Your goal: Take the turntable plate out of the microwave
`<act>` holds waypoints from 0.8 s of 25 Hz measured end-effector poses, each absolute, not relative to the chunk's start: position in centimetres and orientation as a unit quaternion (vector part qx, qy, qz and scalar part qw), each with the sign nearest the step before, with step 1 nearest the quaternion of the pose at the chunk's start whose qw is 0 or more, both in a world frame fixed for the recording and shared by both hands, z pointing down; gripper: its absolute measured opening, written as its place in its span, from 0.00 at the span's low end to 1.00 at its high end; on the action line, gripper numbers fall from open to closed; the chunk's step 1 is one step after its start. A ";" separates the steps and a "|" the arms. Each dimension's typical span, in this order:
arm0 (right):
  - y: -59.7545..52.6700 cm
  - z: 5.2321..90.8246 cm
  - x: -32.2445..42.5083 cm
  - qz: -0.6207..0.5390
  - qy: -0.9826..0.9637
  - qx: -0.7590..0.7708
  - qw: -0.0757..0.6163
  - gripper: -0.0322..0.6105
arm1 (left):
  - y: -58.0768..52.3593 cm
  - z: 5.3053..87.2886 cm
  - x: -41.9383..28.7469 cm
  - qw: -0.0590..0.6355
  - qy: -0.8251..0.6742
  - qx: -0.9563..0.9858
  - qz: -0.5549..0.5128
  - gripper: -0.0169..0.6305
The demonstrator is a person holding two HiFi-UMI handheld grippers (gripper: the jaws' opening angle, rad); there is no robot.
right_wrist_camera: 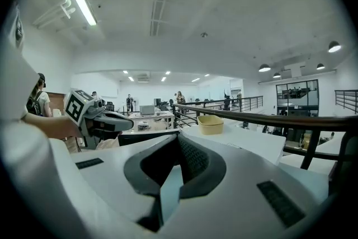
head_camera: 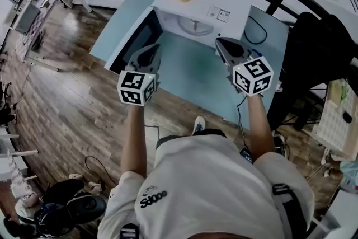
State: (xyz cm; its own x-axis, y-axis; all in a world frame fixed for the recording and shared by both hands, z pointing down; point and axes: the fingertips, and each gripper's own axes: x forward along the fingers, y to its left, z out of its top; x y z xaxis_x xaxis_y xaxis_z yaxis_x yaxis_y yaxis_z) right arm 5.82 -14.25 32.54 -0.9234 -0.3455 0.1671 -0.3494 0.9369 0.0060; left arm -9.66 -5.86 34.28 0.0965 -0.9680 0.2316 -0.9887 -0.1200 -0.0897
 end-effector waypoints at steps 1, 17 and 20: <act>-15.1 32.7 5.7 0.015 -0.981 0.177 0.081 0.06 | -6.9 34.5 -9.7 0.047 -0.661 0.740 0.116 0.05; -22.6 39.3 0.1 0.057 -0.957 0.246 0.140 0.06 | -21.0 41.9 -15.9 0.088 -0.618 0.770 0.132 0.06; -23.8 40.5 -1.0 0.049 -0.939 0.294 0.171 0.06 | -23.3 43.8 -16.8 0.091 -0.589 0.790 0.145 0.06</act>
State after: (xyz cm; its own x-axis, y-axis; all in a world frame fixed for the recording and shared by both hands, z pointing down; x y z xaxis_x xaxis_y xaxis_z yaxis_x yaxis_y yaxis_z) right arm -1.03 -23.75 40.45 -0.7682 -0.5357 0.3505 -0.5691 0.8222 0.0095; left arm -16.85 -23.29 43.76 0.2647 -0.9037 0.3367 -0.9565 -0.2904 -0.0274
